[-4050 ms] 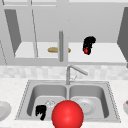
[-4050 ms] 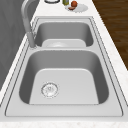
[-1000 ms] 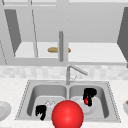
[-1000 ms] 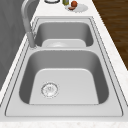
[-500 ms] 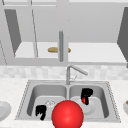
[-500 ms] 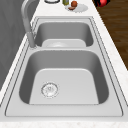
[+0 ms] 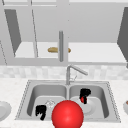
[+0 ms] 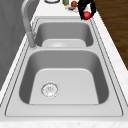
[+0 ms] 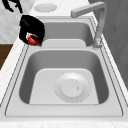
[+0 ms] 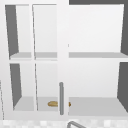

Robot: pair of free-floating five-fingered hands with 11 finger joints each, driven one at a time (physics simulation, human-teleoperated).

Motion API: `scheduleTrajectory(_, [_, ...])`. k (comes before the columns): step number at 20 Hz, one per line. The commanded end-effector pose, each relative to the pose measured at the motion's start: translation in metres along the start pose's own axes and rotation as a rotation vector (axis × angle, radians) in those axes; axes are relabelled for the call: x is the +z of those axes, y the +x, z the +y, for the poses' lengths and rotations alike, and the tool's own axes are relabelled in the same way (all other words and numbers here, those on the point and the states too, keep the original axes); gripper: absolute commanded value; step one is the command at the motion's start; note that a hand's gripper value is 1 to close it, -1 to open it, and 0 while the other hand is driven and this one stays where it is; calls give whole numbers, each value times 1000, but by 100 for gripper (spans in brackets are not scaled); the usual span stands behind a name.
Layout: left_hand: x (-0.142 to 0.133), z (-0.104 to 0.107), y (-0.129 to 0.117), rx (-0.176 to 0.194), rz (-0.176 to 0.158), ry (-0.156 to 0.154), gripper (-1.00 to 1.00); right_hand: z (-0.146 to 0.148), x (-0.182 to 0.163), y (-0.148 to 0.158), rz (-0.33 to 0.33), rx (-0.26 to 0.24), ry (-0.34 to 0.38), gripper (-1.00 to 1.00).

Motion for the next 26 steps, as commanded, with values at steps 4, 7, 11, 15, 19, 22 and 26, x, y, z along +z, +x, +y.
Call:
scheduleTrajectory(4, [0, 0, 0, 0, 0, 0, 0, 16, -75, -15, 12, 26, -22, 100])
scheduleTrajectory(7, [0, 0, 0, 0, 0, 0, 0, 23, -107, -30, 2, 8, -20, 100])
scheduleTrajectory(11, [0, 0, 0, 0, 0, 0, 0, 51, -113, -57, -7, -8, -43, 100])
scheduleTrajectory(15, [0, 0, 0, 0, 0, 0, 0, 74, -130, -69, 6, -12, -84, 100])
scheduleTrajectory(19, [0, 0, 0, 0, 0, 0, 0, 91, -155, -76, 21, -24, -103, 100])
scheduleTrajectory(22, [0, 0, 0, 0, 0, 0, 0, 100, -172, -80, 37, -13, -95, 100])
scheduleTrajectory(26, [0, 0, 0, 0, 0, 0, 0, 107, -200, -89, 32, -7, -90, 100])
